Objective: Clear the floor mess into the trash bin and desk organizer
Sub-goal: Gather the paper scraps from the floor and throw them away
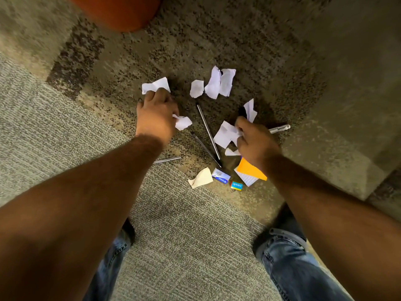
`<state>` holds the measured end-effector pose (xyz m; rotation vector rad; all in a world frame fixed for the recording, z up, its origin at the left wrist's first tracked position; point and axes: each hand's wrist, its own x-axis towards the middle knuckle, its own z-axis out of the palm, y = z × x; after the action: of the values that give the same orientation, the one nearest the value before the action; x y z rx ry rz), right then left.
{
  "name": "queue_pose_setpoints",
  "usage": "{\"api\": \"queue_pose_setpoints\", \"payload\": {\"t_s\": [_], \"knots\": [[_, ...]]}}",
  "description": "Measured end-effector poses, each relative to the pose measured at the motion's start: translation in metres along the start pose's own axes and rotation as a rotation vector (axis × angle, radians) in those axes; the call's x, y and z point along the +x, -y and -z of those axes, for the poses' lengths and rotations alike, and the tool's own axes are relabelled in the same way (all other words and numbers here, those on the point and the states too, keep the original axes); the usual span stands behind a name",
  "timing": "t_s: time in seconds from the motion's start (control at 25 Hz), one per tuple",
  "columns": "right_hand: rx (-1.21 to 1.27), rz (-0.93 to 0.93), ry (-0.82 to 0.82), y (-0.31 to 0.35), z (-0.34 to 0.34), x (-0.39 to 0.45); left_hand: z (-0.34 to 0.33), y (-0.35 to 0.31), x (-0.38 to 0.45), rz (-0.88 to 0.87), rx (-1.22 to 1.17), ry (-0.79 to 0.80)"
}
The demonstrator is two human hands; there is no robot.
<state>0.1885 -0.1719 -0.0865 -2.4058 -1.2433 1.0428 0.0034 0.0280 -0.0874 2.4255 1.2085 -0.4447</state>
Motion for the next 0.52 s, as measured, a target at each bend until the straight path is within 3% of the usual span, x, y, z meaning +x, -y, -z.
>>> {"api": "queue_pose_setpoints", "payload": {"t_s": [0.12, 0.24, 0.36, 0.52], "knots": [[-0.239, 0.076, -0.002, 0.006, -0.007, 0.004, 0.000, 0.003, -0.007, -0.050, -0.101, -0.106], [-0.430, 0.112, 0.001, 0.014, -0.011, 0.009, 0.001, 0.010, -0.002, 0.015, -0.170, -0.169], [-0.515, 0.073, 0.016, 0.017, -0.015, 0.014, -0.001, 0.018, 0.009, 0.114, -0.179, -0.073], [-0.516, -0.009, 0.057, 0.018, -0.025, 0.011, 0.003, 0.021, 0.017, 0.081, -0.182, -0.061]]}}
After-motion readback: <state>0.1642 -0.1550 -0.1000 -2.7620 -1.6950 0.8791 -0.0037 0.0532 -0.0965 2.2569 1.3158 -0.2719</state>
